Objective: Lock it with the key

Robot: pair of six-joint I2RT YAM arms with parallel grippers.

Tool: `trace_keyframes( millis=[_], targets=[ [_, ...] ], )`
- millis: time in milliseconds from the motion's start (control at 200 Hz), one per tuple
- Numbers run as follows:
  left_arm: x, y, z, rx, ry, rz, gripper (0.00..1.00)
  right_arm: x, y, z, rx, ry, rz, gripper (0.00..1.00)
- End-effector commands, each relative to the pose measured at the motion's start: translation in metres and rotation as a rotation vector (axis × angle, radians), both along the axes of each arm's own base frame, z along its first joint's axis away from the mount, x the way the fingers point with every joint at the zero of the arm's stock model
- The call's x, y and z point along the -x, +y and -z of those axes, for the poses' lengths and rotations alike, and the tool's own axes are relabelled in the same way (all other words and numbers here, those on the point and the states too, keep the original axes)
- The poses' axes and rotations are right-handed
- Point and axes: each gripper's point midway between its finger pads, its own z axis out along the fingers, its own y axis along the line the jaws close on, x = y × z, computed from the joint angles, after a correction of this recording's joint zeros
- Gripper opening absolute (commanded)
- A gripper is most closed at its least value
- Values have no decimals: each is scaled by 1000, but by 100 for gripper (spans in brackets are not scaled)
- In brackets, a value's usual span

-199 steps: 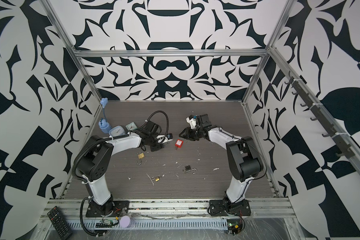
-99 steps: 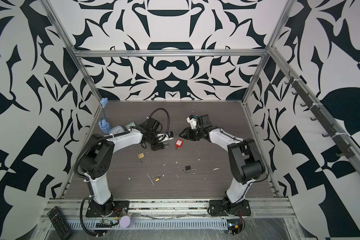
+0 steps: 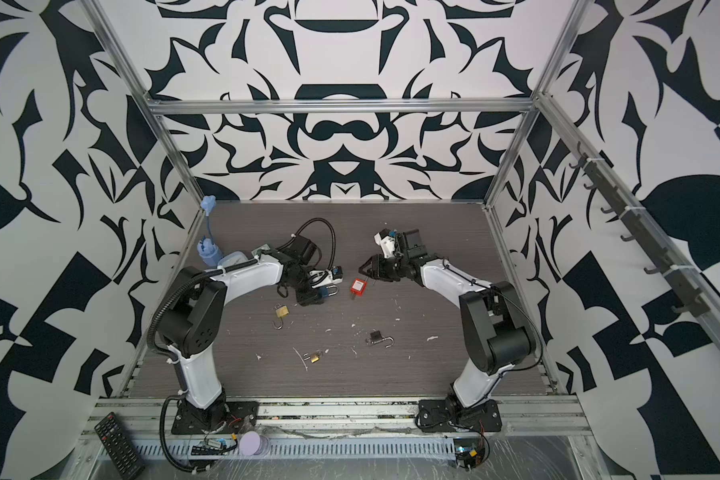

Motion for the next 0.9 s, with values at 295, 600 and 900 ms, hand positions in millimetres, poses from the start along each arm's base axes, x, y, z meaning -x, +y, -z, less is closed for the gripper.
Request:
trace_keyframes(
  millis=[295, 600, 900],
  targets=[
    [-19, -9, 2, 12, -10, 5, 61, -1, 1, -9, -20, -39, -11, 41],
    [-5, -7, 14, -7, 110, 34, 57, -3, 1, -8, -19, -40, -10, 41],
    [-1, 3, 21, -62, 128, 15, 54, -4, 1, -9, -23, -42, -9, 41]
  ],
)
